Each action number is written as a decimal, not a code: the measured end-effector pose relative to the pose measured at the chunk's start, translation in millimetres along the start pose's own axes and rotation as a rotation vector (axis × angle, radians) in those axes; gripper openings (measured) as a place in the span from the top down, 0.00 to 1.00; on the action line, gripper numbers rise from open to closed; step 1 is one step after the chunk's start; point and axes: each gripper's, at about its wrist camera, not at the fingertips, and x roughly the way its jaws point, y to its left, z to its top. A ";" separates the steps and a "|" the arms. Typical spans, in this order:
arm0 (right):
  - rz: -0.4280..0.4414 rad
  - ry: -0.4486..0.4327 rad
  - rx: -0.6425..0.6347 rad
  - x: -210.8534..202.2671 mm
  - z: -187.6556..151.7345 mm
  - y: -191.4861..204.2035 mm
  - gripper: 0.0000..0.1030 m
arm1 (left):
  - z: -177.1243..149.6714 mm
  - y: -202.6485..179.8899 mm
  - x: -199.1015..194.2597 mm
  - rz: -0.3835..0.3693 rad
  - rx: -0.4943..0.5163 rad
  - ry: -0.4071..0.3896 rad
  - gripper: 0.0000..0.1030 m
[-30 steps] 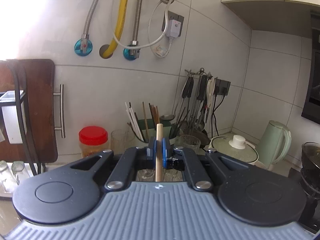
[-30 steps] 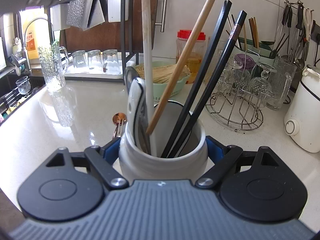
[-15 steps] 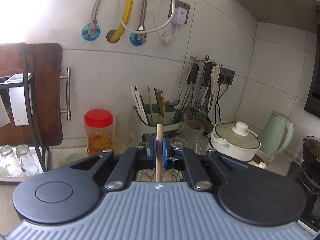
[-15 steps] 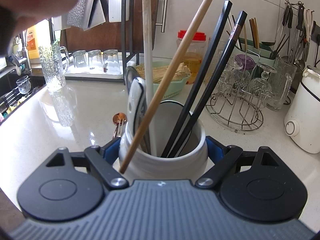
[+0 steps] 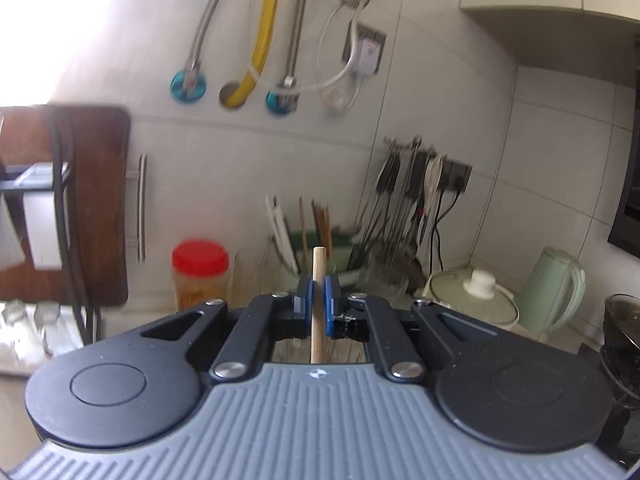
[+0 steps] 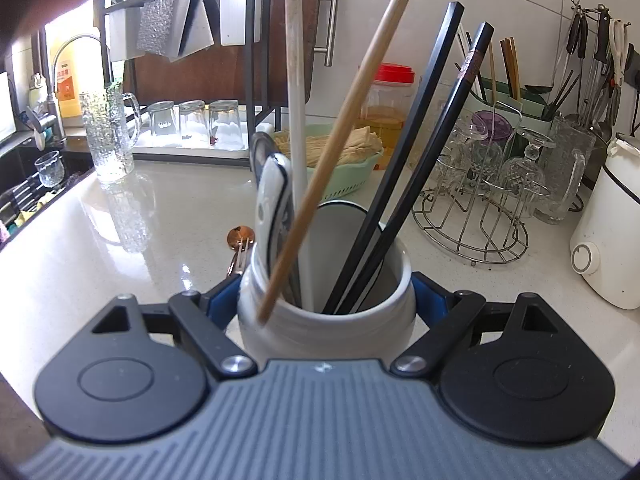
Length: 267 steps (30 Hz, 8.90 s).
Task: Organize utensils
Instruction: 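Lower the wooden chopstick into the mug with the left gripper, then open the left gripper to release the wooden chopstick into the mug, then move the left gripper down over the silver fork beside the copper spoon, then close the left gripper on the silver fork handle, then lift the silver fork with the left gripper toward the mug, then lower the silver fork into the mug held by the right gripper, then open the left gripper to release the fork into the mug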
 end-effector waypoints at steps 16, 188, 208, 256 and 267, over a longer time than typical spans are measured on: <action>0.011 -0.011 -0.005 -1.4 -1.8 -1.4 0.13 | -14.4 -4.6 12.3 0.015 0.018 0.018 0.93; -0.054 0.115 0.098 17.8 18.2 -18.9 0.12 | -2.9 77.8 -39.8 0.111 -0.145 0.374 0.99; -0.058 0.111 0.117 18.5 18.5 -19.1 0.12 | 29.5 35.6 -57.4 -0.006 -0.027 0.395 0.99; -0.040 0.086 0.127 17.3 14.5 -23.0 0.12 | -55.7 12.4 12.8 -0.117 0.101 0.642 0.92; -0.046 0.101 0.129 18.4 17.6 -21.3 0.12 | -34.2 44.5 -23.4 -0.049 -0.012 0.539 0.66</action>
